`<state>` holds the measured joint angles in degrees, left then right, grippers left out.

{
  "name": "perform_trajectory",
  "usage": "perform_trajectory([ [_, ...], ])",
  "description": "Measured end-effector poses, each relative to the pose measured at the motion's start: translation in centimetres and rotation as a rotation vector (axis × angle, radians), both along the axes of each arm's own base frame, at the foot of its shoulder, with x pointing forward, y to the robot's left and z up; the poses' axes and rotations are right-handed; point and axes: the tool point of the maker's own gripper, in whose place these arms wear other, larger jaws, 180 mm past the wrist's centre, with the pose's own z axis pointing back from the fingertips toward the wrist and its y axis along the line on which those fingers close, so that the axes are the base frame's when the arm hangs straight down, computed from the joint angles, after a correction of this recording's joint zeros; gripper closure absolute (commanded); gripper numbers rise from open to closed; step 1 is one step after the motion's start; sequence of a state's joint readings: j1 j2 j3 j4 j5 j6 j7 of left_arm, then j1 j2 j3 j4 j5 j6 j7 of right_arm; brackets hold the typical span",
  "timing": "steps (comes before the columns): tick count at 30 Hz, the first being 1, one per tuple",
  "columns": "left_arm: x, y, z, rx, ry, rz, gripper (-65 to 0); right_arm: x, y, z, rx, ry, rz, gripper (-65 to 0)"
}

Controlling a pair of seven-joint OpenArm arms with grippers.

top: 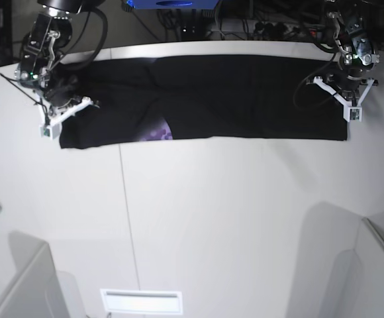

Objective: Fold the T-shirt properly
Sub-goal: 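Release the hem and raise both grippers off the folded strip, then lower both grippers onto the ends of the folded black strip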

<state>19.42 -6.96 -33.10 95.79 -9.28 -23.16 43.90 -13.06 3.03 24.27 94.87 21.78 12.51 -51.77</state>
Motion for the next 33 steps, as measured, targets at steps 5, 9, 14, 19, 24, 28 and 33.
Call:
perform_trajectory([
  [5,2.4,-0.1,0.2,-0.021,-0.033,0.01,0.0,3.2,-0.8,-0.5,0.022,-0.037,-0.024,0.0],
  [9,4.2,0.4,0.6,-0.026,-0.053,0.063,0.0,4.9,-0.8,0.0,0.026,-0.06,-0.028,0.0],
  [14,5.2,0.5,3.0,-0.007,-0.033,0.074,0.0,4.9,-0.8,1.2,-0.004,-0.034,-0.017,0.0],
  [19,7.5,-0.1,10.6,0.089,-0.2,0.022,0.0,6.4,0.1,7.0,-0.055,-0.186,0.022,0.0],
  [24,6.0,1.1,11.3,0.03,-0.205,0.033,0.0,5.5,0.9,10.9,-0.101,-0.259,0.063,0.0],
  [28,3.1,2.9,11.3,-0.007,-0.221,0.024,0.0,4.2,0.7,9.8,-0.105,-0.215,0.062,0.0],
  [33,0.8,2.6,10.3,-0.053,-0.222,-0.024,-32.6,3.2,0.8,8.9,-0.1,-0.183,0.064,0.0],
])
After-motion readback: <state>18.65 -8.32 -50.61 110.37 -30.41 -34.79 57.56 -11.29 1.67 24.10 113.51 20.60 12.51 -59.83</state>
